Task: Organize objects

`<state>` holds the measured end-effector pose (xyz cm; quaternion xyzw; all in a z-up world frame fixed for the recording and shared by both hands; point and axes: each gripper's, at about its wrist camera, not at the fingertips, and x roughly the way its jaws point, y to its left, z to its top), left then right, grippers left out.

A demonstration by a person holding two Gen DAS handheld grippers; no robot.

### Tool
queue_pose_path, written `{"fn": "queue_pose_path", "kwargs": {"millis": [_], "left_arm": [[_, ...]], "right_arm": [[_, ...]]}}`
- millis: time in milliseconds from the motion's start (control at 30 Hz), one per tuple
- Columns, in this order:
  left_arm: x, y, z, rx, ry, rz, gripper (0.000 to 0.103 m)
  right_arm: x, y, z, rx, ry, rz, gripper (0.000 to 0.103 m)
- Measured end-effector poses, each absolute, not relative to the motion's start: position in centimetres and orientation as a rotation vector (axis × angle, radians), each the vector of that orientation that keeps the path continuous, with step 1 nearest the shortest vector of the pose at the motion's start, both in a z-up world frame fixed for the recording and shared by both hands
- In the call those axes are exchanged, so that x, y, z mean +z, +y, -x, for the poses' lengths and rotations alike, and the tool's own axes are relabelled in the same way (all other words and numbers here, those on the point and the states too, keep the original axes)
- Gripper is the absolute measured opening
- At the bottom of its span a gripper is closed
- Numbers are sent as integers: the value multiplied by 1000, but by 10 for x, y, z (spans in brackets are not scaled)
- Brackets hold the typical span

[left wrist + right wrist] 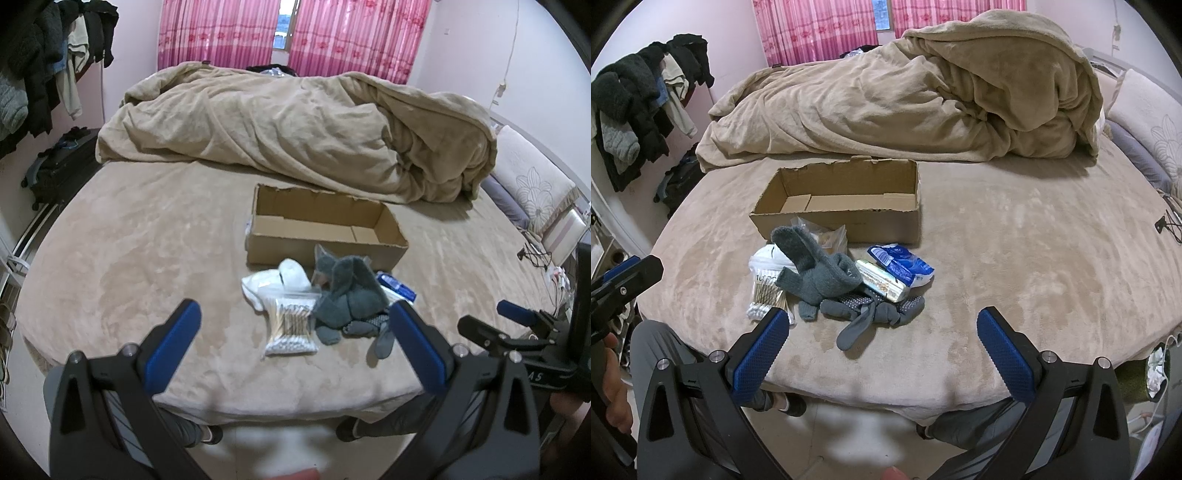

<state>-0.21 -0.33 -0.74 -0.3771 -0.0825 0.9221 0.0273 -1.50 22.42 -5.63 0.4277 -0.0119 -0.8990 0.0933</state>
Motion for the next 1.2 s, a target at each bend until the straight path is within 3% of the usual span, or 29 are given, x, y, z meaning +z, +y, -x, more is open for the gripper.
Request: {"fn": "queue_pose_path", "kwargs": {"millis": [767, 1200], "left_arm": [[-18, 1, 10, 2825, -262, 1205, 102], [-92, 9, 55, 2747, -211, 1370, 102]], "right_arm": [[-66, 227, 21, -2665, -43, -1292, 103], [-102, 244, 59, -2683, -36, -1374, 103]]}}
